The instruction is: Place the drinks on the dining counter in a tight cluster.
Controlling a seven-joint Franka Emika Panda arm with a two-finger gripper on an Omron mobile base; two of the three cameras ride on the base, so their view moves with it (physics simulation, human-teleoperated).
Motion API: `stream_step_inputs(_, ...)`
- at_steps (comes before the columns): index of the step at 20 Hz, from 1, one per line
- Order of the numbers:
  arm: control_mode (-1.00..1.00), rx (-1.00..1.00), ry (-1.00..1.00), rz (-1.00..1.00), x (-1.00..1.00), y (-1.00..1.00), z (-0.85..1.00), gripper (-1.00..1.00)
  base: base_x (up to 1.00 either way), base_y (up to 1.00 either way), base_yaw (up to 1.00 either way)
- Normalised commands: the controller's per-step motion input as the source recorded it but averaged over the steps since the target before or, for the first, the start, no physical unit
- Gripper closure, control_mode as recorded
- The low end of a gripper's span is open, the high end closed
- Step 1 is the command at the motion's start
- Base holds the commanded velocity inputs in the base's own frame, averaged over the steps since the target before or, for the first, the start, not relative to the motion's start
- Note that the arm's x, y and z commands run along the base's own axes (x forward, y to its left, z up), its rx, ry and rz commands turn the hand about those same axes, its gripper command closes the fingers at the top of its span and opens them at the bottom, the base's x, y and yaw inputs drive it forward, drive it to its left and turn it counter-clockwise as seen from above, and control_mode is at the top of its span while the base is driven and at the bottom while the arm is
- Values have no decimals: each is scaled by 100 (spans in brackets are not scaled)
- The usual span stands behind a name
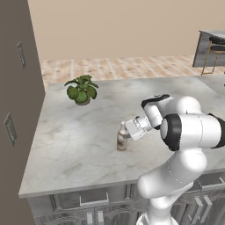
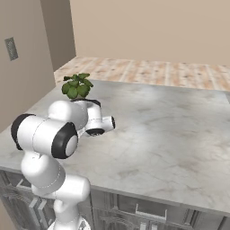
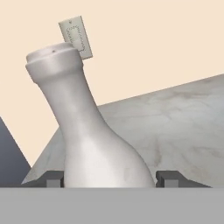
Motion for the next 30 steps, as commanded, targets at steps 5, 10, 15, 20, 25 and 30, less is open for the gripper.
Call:
stream_step_inputs(5,-100,0,0,0,0,0,0,100,0,0,0)
stream_step_inputs(10,-100,0,0,-6,-5,-5,55,100,0,0,0)
stream_step_inputs(15,-100,0,1,-10,-39,-18,95,100,0,0,0)
stream_step_inputs(20,-100,0,4,-7,-71,-32,97,100,0,0,0)
stream_step_inputs(25,-100,0,0,-4,-100,-38,85,100,0,0,0)
stream_step_inputs(30,-100,0,0,-3,-94,-26,96,100,0,0,0)
